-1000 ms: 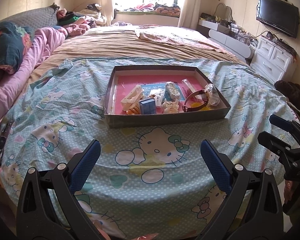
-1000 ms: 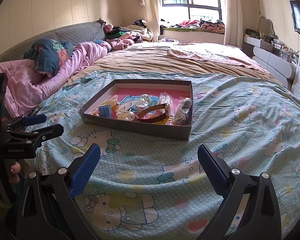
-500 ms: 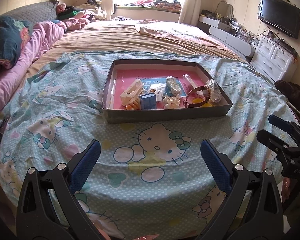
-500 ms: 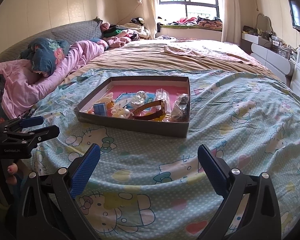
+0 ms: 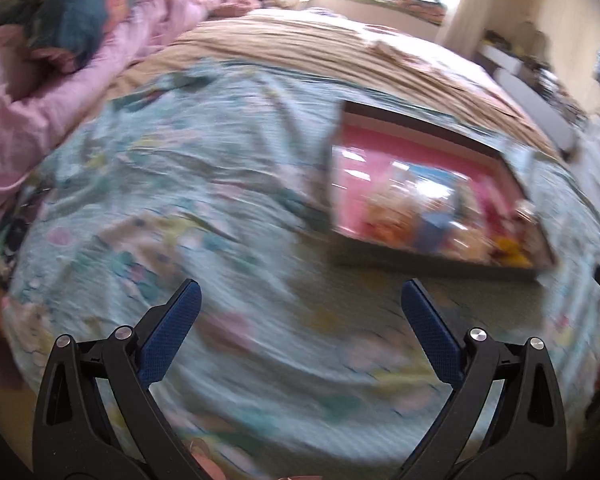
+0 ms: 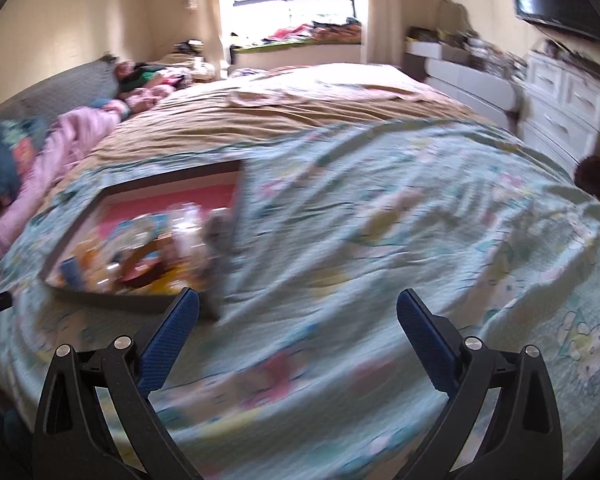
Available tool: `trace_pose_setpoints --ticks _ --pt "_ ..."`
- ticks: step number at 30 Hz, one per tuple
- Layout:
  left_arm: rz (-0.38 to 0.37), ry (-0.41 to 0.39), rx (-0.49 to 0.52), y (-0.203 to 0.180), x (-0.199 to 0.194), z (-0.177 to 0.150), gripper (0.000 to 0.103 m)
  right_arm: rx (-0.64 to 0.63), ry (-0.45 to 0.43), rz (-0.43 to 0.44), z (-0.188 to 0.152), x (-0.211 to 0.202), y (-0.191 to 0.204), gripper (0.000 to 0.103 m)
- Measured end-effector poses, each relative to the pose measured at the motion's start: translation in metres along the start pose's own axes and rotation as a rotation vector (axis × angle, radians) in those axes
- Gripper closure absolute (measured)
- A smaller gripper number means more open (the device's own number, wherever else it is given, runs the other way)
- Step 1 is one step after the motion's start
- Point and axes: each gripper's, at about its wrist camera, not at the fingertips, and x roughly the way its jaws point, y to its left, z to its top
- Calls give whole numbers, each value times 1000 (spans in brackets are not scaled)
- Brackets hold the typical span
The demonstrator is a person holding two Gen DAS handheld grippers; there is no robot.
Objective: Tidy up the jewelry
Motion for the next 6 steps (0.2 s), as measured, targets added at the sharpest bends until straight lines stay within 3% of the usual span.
trace_pose_setpoints --ticks 6 --pt "192 35 -136 76 50 47 9 80 86 -216 22 62 -87 5"
